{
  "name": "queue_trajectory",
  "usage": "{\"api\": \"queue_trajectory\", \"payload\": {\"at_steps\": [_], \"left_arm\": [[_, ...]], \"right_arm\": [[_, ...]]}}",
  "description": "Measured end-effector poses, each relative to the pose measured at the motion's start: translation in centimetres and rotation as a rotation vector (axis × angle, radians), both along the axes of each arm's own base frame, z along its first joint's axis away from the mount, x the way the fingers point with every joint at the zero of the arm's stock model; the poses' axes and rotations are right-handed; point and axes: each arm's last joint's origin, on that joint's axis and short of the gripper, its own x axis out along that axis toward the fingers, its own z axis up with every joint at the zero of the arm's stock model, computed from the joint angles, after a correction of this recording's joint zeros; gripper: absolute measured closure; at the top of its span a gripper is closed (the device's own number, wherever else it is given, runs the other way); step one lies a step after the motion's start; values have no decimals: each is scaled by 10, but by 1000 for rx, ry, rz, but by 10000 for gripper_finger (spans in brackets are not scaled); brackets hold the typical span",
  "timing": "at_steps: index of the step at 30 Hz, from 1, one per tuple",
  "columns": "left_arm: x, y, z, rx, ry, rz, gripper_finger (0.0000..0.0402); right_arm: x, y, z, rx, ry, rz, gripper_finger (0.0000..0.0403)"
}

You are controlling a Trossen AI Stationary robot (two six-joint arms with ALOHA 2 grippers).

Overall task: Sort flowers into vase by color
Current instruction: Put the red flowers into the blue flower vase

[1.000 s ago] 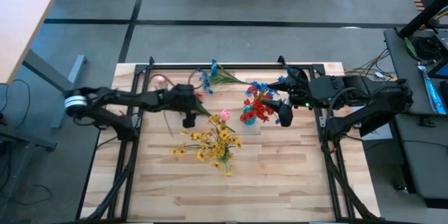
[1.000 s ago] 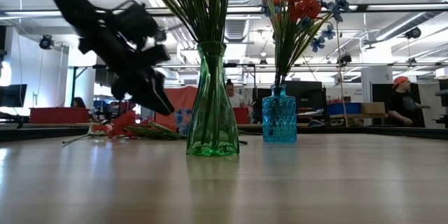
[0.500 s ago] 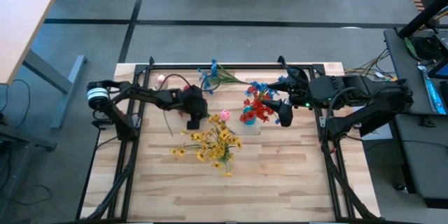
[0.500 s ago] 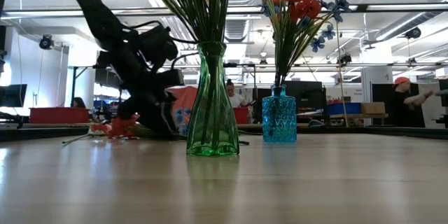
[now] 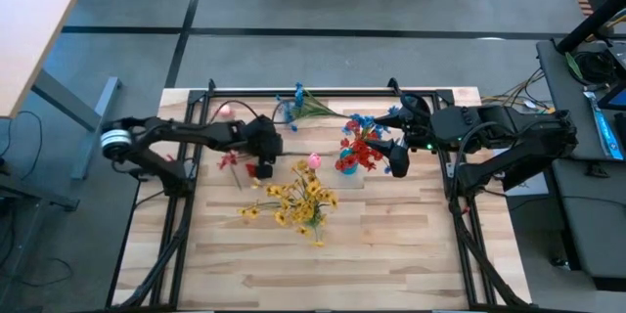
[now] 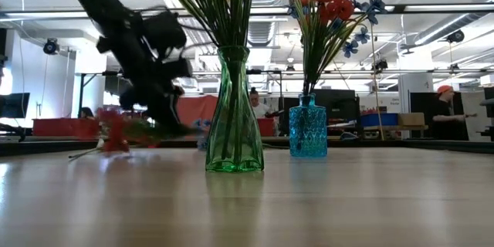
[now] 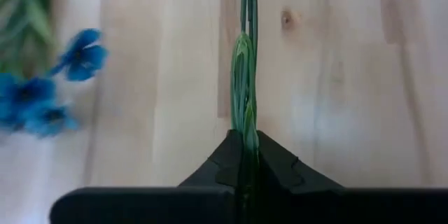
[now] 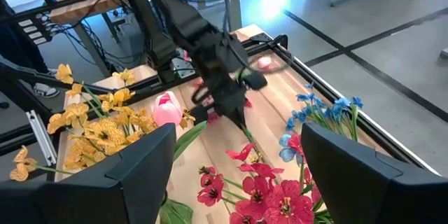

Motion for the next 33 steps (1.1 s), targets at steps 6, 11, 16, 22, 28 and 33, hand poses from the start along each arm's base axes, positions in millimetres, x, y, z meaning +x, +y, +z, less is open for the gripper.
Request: {"api": "queue_trajectory", "payload": {"at_steps": [6,11,16,22,28,33], "left_arm": [[-19,-3,55,110,-83,119,400],[-38,-6,110,238,-151,238,400],[-55,-10,170,259,-274,370,401],[-74,-18,241,117,-474,501,401],[-78,-27,287,-210,-614,510,401],[-65,-29,298,-528,-626,483,401]], "right_arm": [[1,0,2,-96,7,45,108],[8,1,3,-220,7,100,110],[21,3,0,-435,56,187,116],[36,5,2,-777,93,270,128],[64,9,9,-1134,69,255,144],[98,13,-3,-1444,174,240,158]]}}
